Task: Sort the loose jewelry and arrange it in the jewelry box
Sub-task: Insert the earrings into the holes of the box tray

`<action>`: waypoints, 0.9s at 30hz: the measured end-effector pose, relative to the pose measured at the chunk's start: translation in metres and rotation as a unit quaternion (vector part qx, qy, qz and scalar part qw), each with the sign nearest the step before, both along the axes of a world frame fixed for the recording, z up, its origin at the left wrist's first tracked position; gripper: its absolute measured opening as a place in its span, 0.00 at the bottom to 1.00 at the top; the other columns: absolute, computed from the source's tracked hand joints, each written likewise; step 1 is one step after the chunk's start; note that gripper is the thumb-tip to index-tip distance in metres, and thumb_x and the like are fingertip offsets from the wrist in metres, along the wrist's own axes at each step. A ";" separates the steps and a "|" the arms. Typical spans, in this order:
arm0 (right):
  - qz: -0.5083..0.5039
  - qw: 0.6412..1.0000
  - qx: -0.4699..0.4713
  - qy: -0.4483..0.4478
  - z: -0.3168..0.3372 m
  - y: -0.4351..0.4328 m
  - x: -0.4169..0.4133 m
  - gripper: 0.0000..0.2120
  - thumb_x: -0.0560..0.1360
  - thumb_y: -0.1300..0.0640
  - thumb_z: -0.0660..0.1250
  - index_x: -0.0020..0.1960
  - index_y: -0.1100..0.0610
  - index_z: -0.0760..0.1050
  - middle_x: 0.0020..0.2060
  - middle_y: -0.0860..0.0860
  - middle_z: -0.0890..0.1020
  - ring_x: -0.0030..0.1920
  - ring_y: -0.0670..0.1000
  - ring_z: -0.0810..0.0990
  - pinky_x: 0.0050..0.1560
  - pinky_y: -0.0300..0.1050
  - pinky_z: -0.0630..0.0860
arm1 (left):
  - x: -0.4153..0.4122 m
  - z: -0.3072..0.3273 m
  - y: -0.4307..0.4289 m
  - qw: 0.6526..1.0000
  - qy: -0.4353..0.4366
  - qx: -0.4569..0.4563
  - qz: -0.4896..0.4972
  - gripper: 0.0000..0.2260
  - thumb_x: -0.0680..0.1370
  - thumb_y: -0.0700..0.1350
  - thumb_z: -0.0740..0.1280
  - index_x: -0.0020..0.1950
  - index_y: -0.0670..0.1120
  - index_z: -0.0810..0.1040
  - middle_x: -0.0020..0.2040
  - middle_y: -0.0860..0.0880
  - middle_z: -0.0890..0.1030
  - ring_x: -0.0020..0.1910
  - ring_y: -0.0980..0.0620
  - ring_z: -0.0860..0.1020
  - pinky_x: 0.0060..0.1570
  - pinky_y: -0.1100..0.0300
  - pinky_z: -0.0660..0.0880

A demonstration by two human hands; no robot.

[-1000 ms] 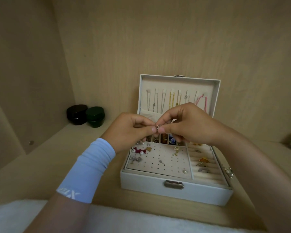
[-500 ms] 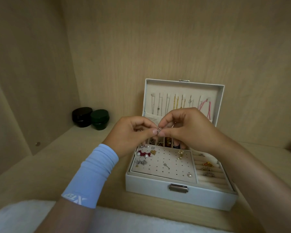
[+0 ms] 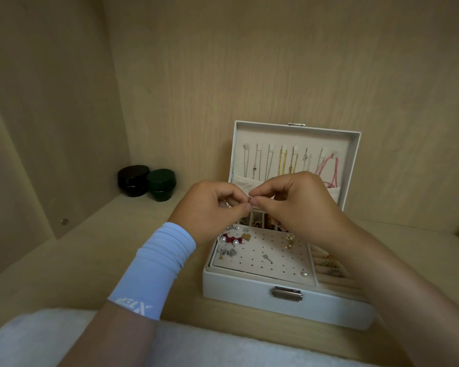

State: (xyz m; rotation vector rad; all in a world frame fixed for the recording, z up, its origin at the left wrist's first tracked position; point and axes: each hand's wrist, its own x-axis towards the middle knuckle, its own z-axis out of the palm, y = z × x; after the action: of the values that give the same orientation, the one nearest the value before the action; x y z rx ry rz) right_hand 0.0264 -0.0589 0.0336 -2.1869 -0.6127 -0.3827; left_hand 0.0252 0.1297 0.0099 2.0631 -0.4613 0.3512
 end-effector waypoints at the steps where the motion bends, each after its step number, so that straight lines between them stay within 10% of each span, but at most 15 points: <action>1: 0.000 1.000 -0.024 -0.011 0.000 0.000 -0.002 0.04 0.73 0.58 0.76 0.46 0.51 0.87 0.28 0.32 0.80 0.26 0.40 0.78 0.31 0.30 0.72 | 0.000 0.000 0.000 1.000 0.003 0.007 0.000 0.02 0.74 0.46 0.74 0.42 0.53 0.85 0.37 0.57 0.84 0.39 0.44 0.81 0.46 0.44 0.81; 13: 0.037 0.993 -0.111 0.010 -0.003 0.002 -0.011 0.05 0.72 0.58 0.77 0.45 0.49 0.87 0.36 0.40 0.85 0.35 0.35 0.80 0.39 0.27 0.72 | -0.009 0.018 0.023 0.981 0.094 0.157 -0.056 0.03 0.71 0.45 0.76 0.44 0.52 0.86 0.36 0.58 0.83 0.31 0.66 0.75 0.35 0.74 0.69; 20: 0.070 0.974 -0.215 -0.015 -0.018 0.008 -0.021 0.03 0.72 0.52 0.76 0.45 0.45 0.87 0.39 0.38 0.84 0.39 0.36 0.80 0.43 0.37 0.78 | -0.013 0.018 0.025 0.956 0.151 0.238 -0.075 0.05 0.69 0.47 0.78 0.44 0.54 0.87 0.40 0.60 0.84 0.37 0.66 0.78 0.42 0.68 0.74; 27: 0.077 0.964 -0.252 -0.039 -0.015 0.011 -0.028 0.02 0.72 0.53 0.76 0.43 0.46 0.85 0.36 0.35 0.81 0.39 0.33 0.78 0.40 0.27 0.70 | -0.015 0.018 0.024 0.954 0.150 0.249 -0.068 0.05 0.70 0.47 0.78 0.45 0.54 0.87 0.41 0.60 0.84 0.44 0.62 0.80 0.46 0.67 0.76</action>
State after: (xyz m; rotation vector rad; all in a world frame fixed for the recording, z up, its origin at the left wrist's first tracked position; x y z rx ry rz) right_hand -0.0014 -0.0484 0.0184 -2.5885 -1.0057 -0.2477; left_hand 0.0106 0.1539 0.0281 2.5001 -0.5394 -0.1838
